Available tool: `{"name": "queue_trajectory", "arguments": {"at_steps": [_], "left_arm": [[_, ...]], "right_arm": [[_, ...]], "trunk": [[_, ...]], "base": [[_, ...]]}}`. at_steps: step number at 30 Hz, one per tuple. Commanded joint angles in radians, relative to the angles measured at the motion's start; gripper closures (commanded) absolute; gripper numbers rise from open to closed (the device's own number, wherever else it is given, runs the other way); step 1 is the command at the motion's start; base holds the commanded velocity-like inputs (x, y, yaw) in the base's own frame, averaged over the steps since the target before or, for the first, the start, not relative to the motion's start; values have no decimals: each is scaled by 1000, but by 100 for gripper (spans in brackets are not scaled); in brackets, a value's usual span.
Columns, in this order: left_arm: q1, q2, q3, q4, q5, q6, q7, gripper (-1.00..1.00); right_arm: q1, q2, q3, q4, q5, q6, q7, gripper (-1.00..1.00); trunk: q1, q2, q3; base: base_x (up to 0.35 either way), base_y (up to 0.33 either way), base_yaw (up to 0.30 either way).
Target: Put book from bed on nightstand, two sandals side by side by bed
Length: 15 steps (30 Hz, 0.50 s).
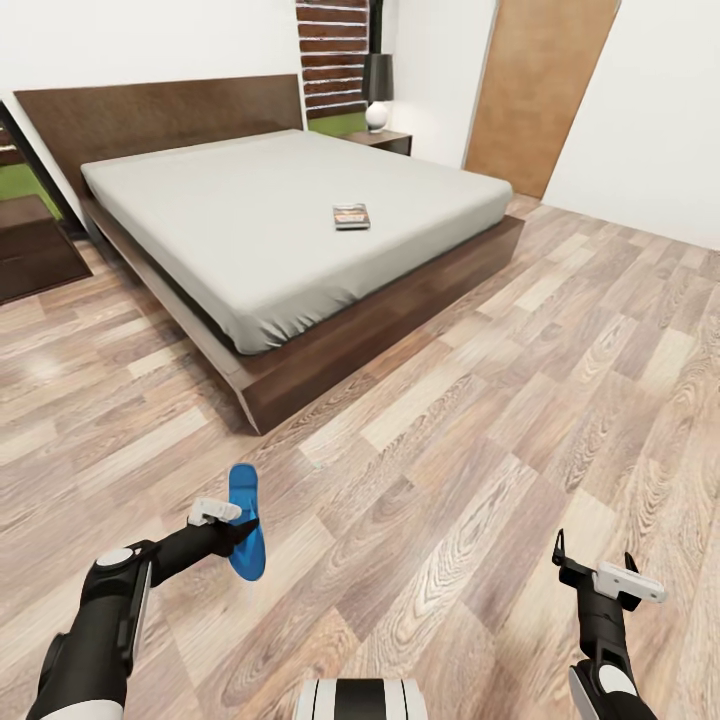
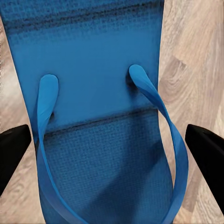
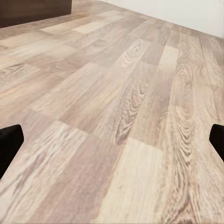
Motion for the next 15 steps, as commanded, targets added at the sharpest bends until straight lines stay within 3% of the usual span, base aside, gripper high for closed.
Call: {"name": "queue_trajectory", "arguments": {"at_steps": [1,15], "left_arm": [[-1,-1,3,-1,-5,8,-7,100],[-1,-1,5,-1,-5,8,-7,100]], "right_arm": [[0,0,1,1,-1,-3,-3,-100],[0,0,2,1,-1,-3,-3,-100]], "trunk": [[-1,0,3],[-7,3,57]], "base": [[0,0,0],[0,0,0]]}}
